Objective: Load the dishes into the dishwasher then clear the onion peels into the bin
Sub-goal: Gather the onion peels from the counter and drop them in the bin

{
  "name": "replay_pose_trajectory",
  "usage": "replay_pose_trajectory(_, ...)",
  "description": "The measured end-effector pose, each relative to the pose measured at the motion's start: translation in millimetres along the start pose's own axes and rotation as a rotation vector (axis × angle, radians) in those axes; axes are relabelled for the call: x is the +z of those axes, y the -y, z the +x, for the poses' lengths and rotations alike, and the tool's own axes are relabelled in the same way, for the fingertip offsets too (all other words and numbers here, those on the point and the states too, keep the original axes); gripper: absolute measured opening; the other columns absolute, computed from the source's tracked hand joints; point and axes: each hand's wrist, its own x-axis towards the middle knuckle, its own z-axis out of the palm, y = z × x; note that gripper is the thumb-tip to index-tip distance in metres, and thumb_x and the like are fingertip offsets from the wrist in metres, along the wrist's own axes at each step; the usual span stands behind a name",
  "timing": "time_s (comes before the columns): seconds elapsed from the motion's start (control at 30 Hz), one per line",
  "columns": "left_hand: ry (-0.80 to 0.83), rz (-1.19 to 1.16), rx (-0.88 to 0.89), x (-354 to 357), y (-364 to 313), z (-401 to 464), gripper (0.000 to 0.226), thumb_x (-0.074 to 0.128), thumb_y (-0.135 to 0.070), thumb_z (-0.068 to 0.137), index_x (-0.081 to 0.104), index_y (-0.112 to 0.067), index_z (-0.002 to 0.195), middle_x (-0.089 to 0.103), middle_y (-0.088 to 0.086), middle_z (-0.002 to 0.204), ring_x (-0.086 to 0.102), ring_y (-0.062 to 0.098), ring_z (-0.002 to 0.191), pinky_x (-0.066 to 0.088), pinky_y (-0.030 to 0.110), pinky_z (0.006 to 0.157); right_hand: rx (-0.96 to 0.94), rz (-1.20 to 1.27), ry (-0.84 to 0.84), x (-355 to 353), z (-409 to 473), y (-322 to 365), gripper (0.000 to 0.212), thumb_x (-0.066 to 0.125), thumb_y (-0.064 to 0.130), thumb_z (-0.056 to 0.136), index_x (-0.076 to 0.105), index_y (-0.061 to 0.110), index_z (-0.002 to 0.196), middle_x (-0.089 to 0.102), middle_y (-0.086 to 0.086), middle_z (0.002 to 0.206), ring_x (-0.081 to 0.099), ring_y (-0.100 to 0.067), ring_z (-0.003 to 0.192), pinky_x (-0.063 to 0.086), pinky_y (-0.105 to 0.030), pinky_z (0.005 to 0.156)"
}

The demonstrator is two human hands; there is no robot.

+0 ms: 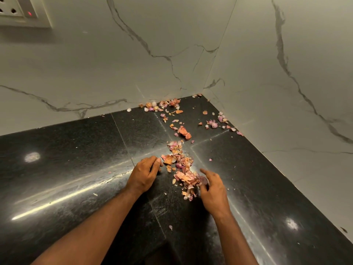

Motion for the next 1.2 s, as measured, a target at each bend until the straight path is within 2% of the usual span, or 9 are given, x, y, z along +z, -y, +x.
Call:
replay_pose_trajectory(0.13, 0.005, 0.007, -0.001, -1, 2, -1, 0.031, 0.04, -0.043, 0.108, 0.064, -0.03, 0.093, 0.068, -0.013, 0.078, 0.064, 0.006, 0.082, 0.054, 0.04, 0.076, 0.033, -0.135, 0.378, 16, 1, 0, 0.081, 0.049, 0.019, 0.105, -0.004, 0.025, 0.167, -0.014, 0.0, 0.172, -0.015, -0.019, 0.158, -0.006, -0.042, 0.129)
replay_pose_trajectory(0.2, 0.009, -0.001, -0.002, 0, 1, -1, 0.032, 0.04, -0.044, 0.108, 0.064, -0.03, 0.093, 0.068, -0.013, 0.078, 0.064, 0.006, 0.082, 0.054, 0.04, 0.076, 0.0, 0.113, 0.43, 18, -3, -2, 0.082, 0.049, 0.008, 0.101, 0.006, 0.033, 0.166, -0.001, 0.009, 0.173, -0.004, -0.01, 0.158, 0.002, -0.042, 0.131)
replay_pose_trajectory(0.3, 0.013, -0.01, 0.001, 0, -2, 1, 0.03, 0.041, -0.04, 0.109, 0.064, -0.031, 0.092, 0.067, -0.014, 0.078, 0.064, 0.006, 0.083, 0.054, 0.039, 0.076, 0.028, 0.445, 0.301, 4, -4, -9, 0.082, 0.048, -0.015, 0.093, 0.038, 0.04, 0.153, 0.04, 0.016, 0.16, 0.038, -0.004, 0.148, 0.04, -0.033, 0.12)
replay_pose_trajectory(0.4, 0.013, 0.002, -0.002, -2, -3, 0, 0.028, 0.044, -0.035, 0.111, 0.064, -0.031, 0.092, 0.067, -0.014, 0.077, 0.062, 0.006, 0.083, 0.053, 0.036, 0.076, 0.042, 0.122, 0.143, -7, -2, -18, 0.065, 0.075, 0.006, 0.091, 0.051, 0.04, 0.141, 0.055, 0.011, 0.145, 0.054, -0.013, 0.135, 0.049, -0.037, 0.112)
replay_pose_trajectory(0.5, 0.012, 0.004, 0.002, -3, -1, 0, 0.029, 0.043, -0.038, 0.11, 0.064, -0.031, 0.092, 0.066, -0.014, 0.077, 0.062, 0.006, 0.082, 0.053, 0.035, 0.075, 0.2, -0.119, 0.224, -7, -4, -20, 0.078, 0.095, 0.035, 0.072, 0.049, 0.028, 0.135, 0.051, 0.006, 0.133, 0.055, -0.017, 0.122, 0.05, -0.034, 0.099)
replay_pose_trajectory(0.77, 0.018, 0.009, -0.005, -2, 0, 0, 0.033, 0.039, -0.043, 0.109, 0.064, -0.031, 0.092, 0.067, -0.014, 0.078, 0.062, 0.005, 0.083, 0.053, 0.037, 0.076, 0.205, -0.127, 0.33, 2, 20, 8, 0.068, 0.094, 0.026, 0.075, 0.048, 0.024, 0.126, 0.063, 0.001, 0.115, 0.062, -0.016, 0.101, 0.055, -0.037, 0.085)
replay_pose_trajectory(0.9, 0.022, -0.009, 0.003, -2, -3, -1, 0.032, 0.04, -0.042, 0.109, 0.064, -0.032, 0.091, 0.068, -0.013, 0.078, 0.063, 0.006, 0.084, 0.053, 0.036, 0.077, 0.083, 0.02, 0.186, 7, 34, 27, 0.039, 0.081, 0.017, 0.09, 0.058, 0.02, 0.121, 0.066, 0.002, 0.108, 0.065, -0.011, 0.094, 0.06, -0.037, 0.085)
replay_pose_trajectory(1.03, 0.027, -0.009, -0.004, -1, -5, -3, 0.029, 0.044, -0.034, 0.111, 0.064, -0.031, 0.091, 0.067, -0.014, 0.077, 0.063, 0.007, 0.083, 0.053, 0.037, 0.077, -0.001, 0.2, 0.111, 4, 49, 32, 0.043, 0.072, -0.007, 0.09, 0.068, 0.018, 0.125, 0.071, 0.004, 0.112, 0.069, -0.006, 0.103, 0.061, -0.03, 0.092)
replay_pose_trajectory(1.2, 0.019, 0.014, -0.001, -2, -3, -1, 0.028, 0.044, -0.036, 0.111, 0.064, -0.032, 0.092, 0.066, -0.016, 0.078, 0.062, 0.006, 0.085, 0.053, 0.035, 0.077, -0.008, 0.154, -0.111, -2, 68, 13, 0.014, 0.081, 0.018, 0.09, 0.075, 0.023, 0.101, 0.07, 0.008, 0.094, 0.069, -0.004, 0.084, 0.059, -0.022, 0.073)
